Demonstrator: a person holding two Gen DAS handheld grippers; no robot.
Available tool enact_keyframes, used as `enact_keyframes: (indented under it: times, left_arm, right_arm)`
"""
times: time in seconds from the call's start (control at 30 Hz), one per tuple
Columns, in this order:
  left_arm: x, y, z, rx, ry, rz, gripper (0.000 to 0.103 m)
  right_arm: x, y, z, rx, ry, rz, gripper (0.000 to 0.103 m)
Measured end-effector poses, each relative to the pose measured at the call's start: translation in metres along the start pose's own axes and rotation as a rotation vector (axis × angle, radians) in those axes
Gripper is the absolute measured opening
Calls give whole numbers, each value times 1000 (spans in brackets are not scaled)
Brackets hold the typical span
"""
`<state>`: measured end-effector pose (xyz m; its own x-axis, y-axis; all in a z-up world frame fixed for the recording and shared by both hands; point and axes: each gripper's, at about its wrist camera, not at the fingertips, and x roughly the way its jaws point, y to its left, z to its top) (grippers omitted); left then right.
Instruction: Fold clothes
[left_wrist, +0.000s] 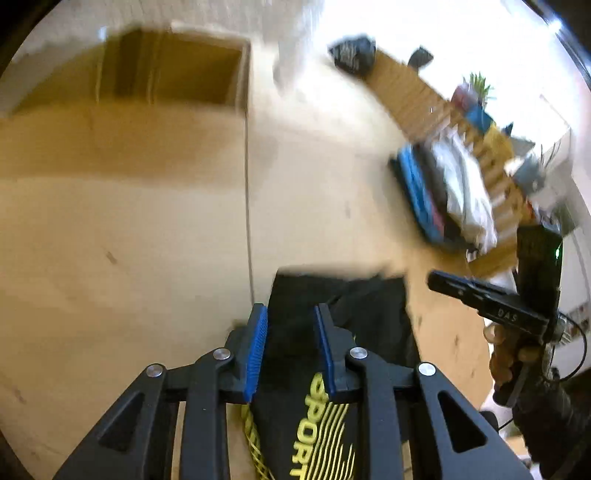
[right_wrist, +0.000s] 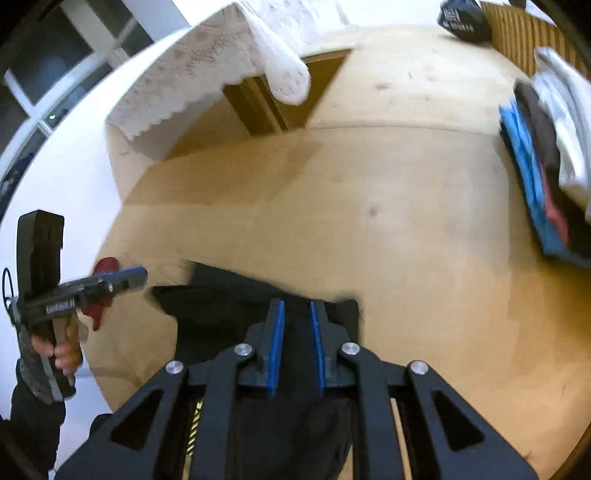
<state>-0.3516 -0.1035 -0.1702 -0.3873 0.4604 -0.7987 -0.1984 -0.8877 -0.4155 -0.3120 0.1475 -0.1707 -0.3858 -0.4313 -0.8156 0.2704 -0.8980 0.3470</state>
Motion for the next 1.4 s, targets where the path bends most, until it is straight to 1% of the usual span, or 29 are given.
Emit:
enact_keyframes:
  times: [0.03,0.07,0.17,0.2,0.23,0.3,0.33,0.4,0.43,0.47,0.57,0.63,0.67,0.7,0.73,0.77,0.8,0.9,0.97,1.0,1.03,1.07,1.1,1.13,1.2,1.23,1.27,1.33,1.4]
  left_arm:
    - [-9,-1,4,12,-22,10,24]
    - [-13,-3,2,21,-24,8,24]
    - [-9,-10,-23,56,46,-17,24]
    - [-4,-12,-37,72,81,-14,24]
    - [2,-16,-54,87,118,-5,24]
    - [4,-15,-92,88,175,-1,24]
    - [4,-14,-111,83,201,-1,27]
    - [6,-16,-143,85,245,20,29]
    - [7,-17,-157,87,266,33,33]
    - [9,-19,-167,87,279,50,35]
    - [20,-22,-184,76,300,106,35]
    - [22,-23,-186,60,278,118,35]
    - [23,-23,-185,54,265,121,34]
    - [24,-23,-184,49,257,125,31]
    - [25,-23,-183,50,251,125,23]
    - [25,-22,-182,54,248,119,10]
    - [25,-21,-183,57,251,111,9]
    - [20,-13,-191,48,269,95,8]
    - [14,-11,-197,49,275,99,8]
    - [8,-11,-199,56,267,105,8]
    - [3,-12,-201,59,258,107,8]
    - [-3,-13,-202,61,244,105,8]
    - [-11,-15,-204,66,226,103,8]
    - [-15,-19,-205,76,213,99,8]
    - [-21,-29,-208,107,200,86,13]
    - [-24,-33,-210,123,193,79,21]
    - [-26,-38,-211,139,187,73,25]
    - [-26,-44,-220,167,207,92,25]
    - [-25,-40,-227,170,224,116,25]
  right_arm:
    - [-1,1,-1,-19,18,-5,15]
    - [0,2,-6,-35,40,-15,15]
    - [8,7,-39,-78,126,-62,16]
    - [9,7,-54,-90,148,-81,20]
    - [11,9,-72,-96,173,-99,28]
    - [7,5,-105,-81,207,-138,37]
    - [4,1,-121,-67,220,-153,41]
    - [2,-2,-143,-23,245,-148,45]
    - [2,-4,-154,1,258,-142,45]
    - [1,-6,-164,24,271,-136,45]
    - [4,-5,-173,41,268,-146,45]
    - [7,-3,-172,21,262,-153,45]
    - [10,-3,-171,17,271,-152,44]
    - [13,-3,-170,21,288,-135,31]
    - [15,-4,-169,27,308,-107,15]
    - [14,-4,-168,25,319,-93,14]
    - [10,-3,-168,5,319,-103,10]
    - [0,-13,-173,-13,321,-152,10]
    - [-12,-26,-175,40,304,-183,16]
    - [-19,-34,-176,75,291,-199,22]
    - [-28,-39,-177,106,262,-196,23]
    - [-39,-42,-177,127,219,-171,23]
    - [-48,-40,-178,126,186,-145,27]
    - [-53,-34,-178,99,178,-133,41]
    - [-49,-13,-179,-7,188,-164,56]
    - [-45,-3,-179,-56,190,-178,56]
    - [-40,4,-181,-98,191,-183,56]
    - [-29,18,-185,-177,194,-196,56]
    - [-21,25,-192,-214,199,-223,57]
